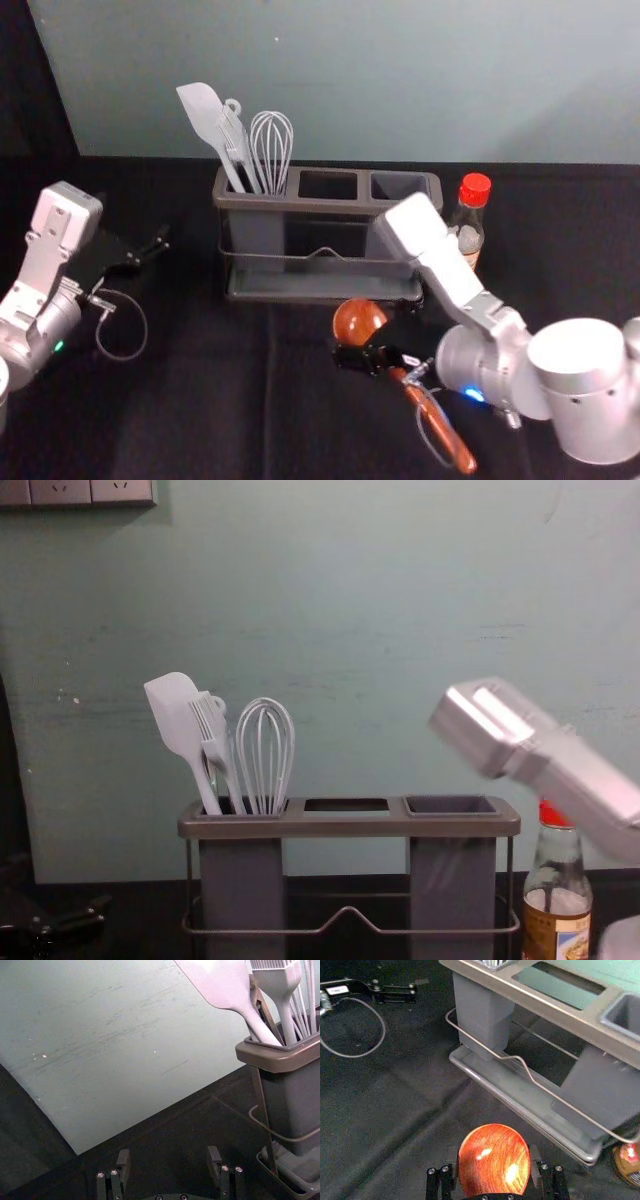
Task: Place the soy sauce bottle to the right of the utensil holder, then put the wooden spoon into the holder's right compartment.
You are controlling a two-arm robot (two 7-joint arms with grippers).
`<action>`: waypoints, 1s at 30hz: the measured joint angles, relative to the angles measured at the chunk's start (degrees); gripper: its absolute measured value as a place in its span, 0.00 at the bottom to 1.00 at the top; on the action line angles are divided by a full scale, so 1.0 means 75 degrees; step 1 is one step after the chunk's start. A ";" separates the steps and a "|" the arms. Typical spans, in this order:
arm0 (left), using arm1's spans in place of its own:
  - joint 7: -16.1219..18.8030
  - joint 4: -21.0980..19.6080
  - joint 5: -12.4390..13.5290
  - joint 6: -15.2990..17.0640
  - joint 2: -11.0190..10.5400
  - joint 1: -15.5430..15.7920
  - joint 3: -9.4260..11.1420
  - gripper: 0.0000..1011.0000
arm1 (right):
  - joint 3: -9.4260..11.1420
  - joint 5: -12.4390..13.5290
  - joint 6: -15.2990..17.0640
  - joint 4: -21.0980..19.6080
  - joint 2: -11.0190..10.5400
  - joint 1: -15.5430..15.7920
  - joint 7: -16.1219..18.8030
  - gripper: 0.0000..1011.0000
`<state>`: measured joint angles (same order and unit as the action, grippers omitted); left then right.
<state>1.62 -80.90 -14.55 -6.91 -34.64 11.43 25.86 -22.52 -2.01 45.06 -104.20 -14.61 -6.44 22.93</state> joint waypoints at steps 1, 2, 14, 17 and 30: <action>0.0000 0.0000 0.0000 0.0000 0.0000 0.0000 0.0000 0.99 | 0.0086 0.0021 0.0000 -0.0168 -0.0089 0.0099 0.0072 0.83; 0.0000 0.0000 0.0000 0.0000 0.0000 0.0000 0.0000 0.99 | 0.0130 0.0027 -0.0006 -0.0248 -0.0134 0.0149 0.0105 0.83; 0.0000 0.0000 0.0000 0.0000 0.0000 0.0000 0.0000 0.99 | 0.0999 0.0635 -0.1922 -0.1117 -0.0680 0.1385 0.0263 0.83; 0.0000 0.0000 0.0000 0.0000 0.0000 0.0000 0.0000 0.99 | 0.1291 0.0913 -0.3142 -0.1197 -0.0769 0.1827 0.0247 0.83; 0.0000 0.0000 0.0000 0.0000 0.0000 0.0000 0.0000 0.99 | 0.1704 0.1313 -0.6354 -0.1012 -0.0768 0.2546 -0.0053 0.83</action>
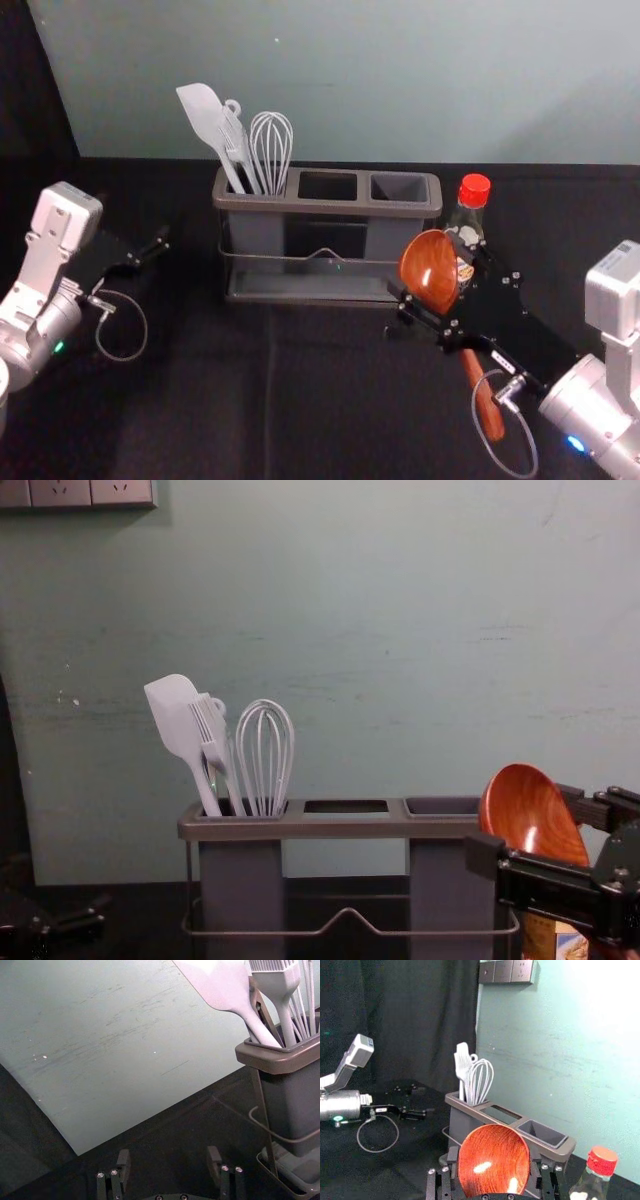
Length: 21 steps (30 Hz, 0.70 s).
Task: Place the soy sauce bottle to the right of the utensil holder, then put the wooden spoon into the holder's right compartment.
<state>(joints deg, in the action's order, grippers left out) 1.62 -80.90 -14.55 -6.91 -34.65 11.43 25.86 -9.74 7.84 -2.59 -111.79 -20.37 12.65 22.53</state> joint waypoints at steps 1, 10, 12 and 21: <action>0.0000 0.0000 0.0000 0.0000 0.0000 0.0000 0.0000 0.99 | -0.0009 0.0006 -0.0005 0.0019 -0.0005 -0.0004 -0.0024 0.83; 0.0000 0.0000 0.0000 0.0000 0.0000 0.0000 0.0000 0.99 | -0.0022 0.0015 -0.0026 0.0044 -0.0009 -0.0014 -0.0050 0.83; 0.0000 0.0000 0.0000 0.0000 0.0000 0.0000 0.0000 0.99 | -0.0021 0.0015 -0.0028 0.0042 -0.0008 -0.0013 -0.0049 0.83; 0.0000 0.0000 0.0000 0.0000 0.0000 0.0001 0.0000 0.99 | -0.0020 0.0013 -0.0037 0.0037 -0.0003 -0.0007 -0.0045 0.83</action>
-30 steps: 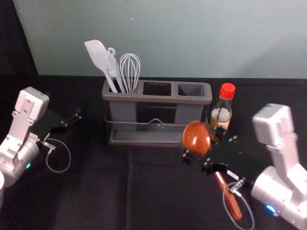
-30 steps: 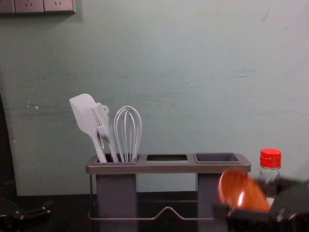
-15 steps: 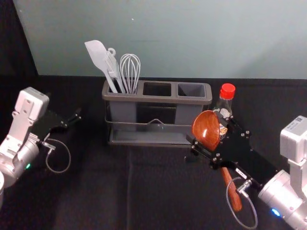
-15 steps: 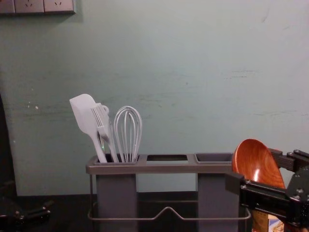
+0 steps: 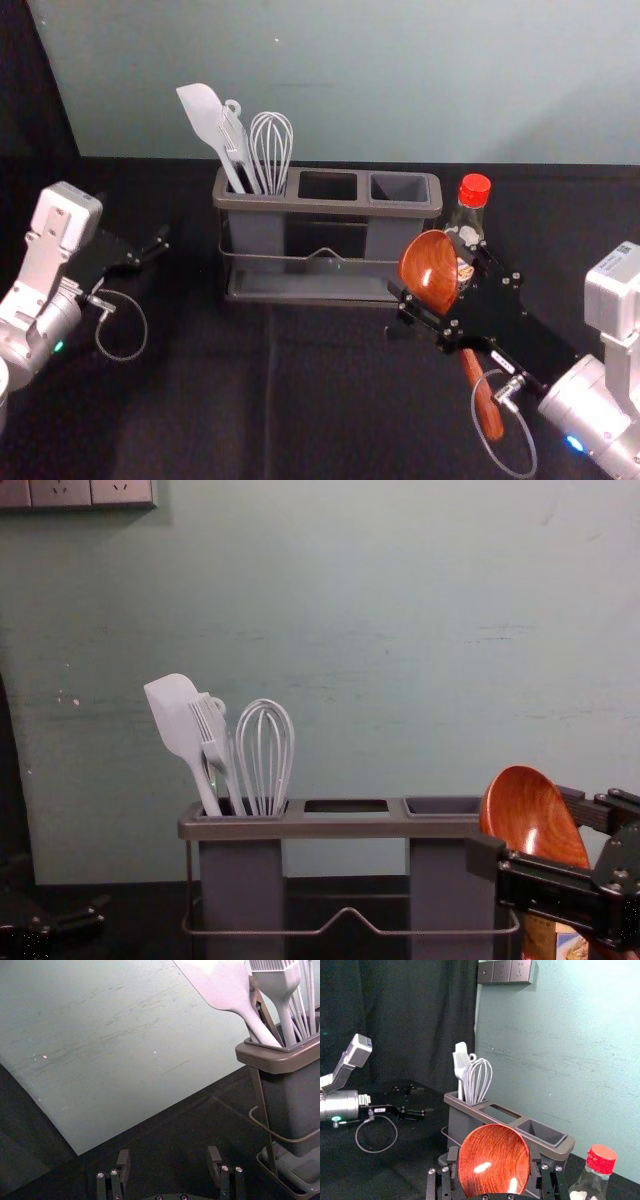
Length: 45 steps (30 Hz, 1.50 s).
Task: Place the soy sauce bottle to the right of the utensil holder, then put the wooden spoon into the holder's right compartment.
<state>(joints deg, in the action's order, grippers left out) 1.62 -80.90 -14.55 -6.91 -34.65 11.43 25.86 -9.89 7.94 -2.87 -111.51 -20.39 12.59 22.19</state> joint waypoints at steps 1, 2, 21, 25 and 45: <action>0.0000 0.0000 0.0000 0.0000 0.0000 0.0000 0.0000 0.99 | 0.0000 -0.0001 -0.0001 0.0000 0.0000 0.0001 0.0000 0.83; 0.0000 0.0000 0.0000 0.0000 0.0000 0.0000 0.0000 0.99 | 0.0000 -0.0001 -0.0001 -0.0001 0.0001 0.0001 0.0000 0.83; 0.0000 0.0000 0.0000 0.0000 0.0000 0.0000 0.0000 0.99 | -0.0080 0.0270 -0.0706 0.0007 0.0139 -0.1105 -0.0398 0.83; 0.0000 0.0000 0.0000 0.0000 0.0000 0.0000 0.0000 0.99 | -0.0220 0.0430 -0.0785 0.0343 0.0148 -0.1737 -0.0247 0.83; 0.0000 0.0000 0.0000 0.0000 0.0000 0.0000 0.0000 0.99 | -0.1134 0.0525 -0.1092 0.2610 0.0511 -0.4452 0.0186 0.83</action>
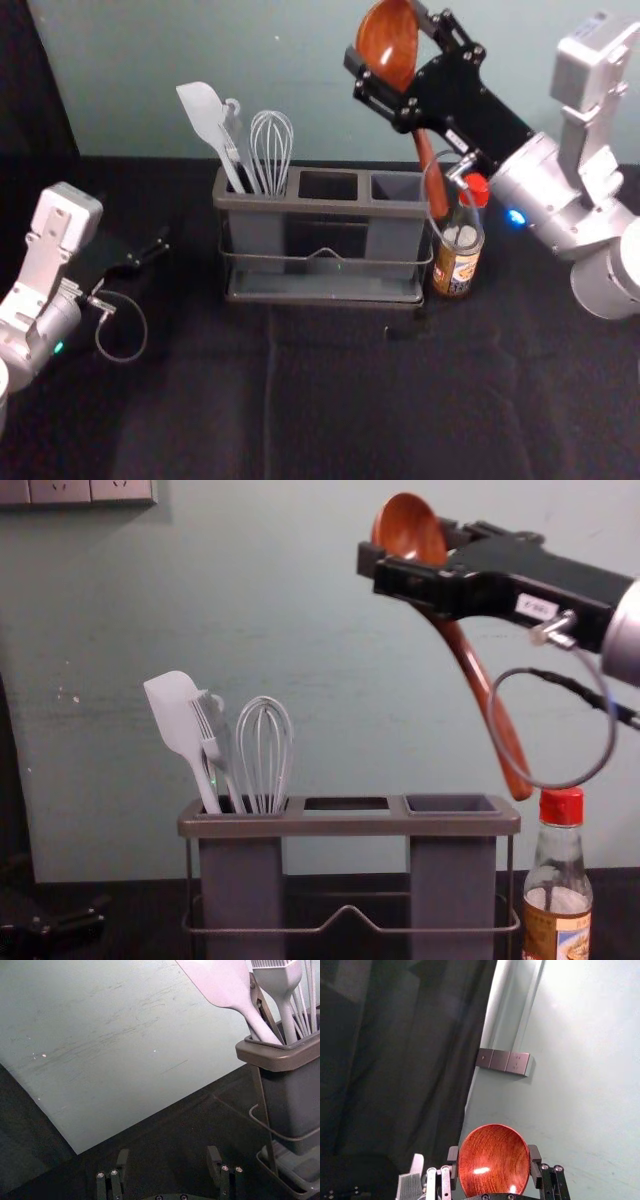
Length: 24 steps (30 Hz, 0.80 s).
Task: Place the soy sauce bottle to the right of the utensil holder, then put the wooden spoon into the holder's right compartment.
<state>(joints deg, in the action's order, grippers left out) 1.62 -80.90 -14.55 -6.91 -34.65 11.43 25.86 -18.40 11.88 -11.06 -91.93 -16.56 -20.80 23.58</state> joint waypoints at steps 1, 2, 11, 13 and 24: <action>0.0000 0.0000 0.0000 0.0000 0.0000 0.0000 0.0000 0.99 | -0.0026 -0.0025 -0.0027 0.0067 0.0017 -0.0048 -0.0001 0.83; 0.0000 0.0000 0.0000 0.0000 0.0000 0.0000 0.0000 0.99 | -0.0056 -0.0050 -0.0087 0.0151 0.0041 -0.0108 -0.0002 0.83; 0.0000 0.0000 0.0000 0.0000 0.0000 0.0000 0.0000 0.99 | -0.0247 -0.0283 -0.0730 0.1179 0.0392 -0.0699 -0.0109 0.83; 0.0000 0.0000 0.0000 0.0000 0.0000 0.0000 0.0000 0.99 | -0.0258 -0.0336 -0.0874 0.1372 0.0480 -0.0796 -0.0149 0.83; 0.0000 0.0000 0.0000 0.0000 0.0000 0.0001 0.0000 0.99 | -0.0271 -0.0660 -0.1429 0.2084 0.0865 -0.1022 -0.0429 0.83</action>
<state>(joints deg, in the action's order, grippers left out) 1.62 -80.90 -14.55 -6.91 -34.64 11.44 25.86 -20.43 6.93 -21.78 -76.30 -10.07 -28.46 20.36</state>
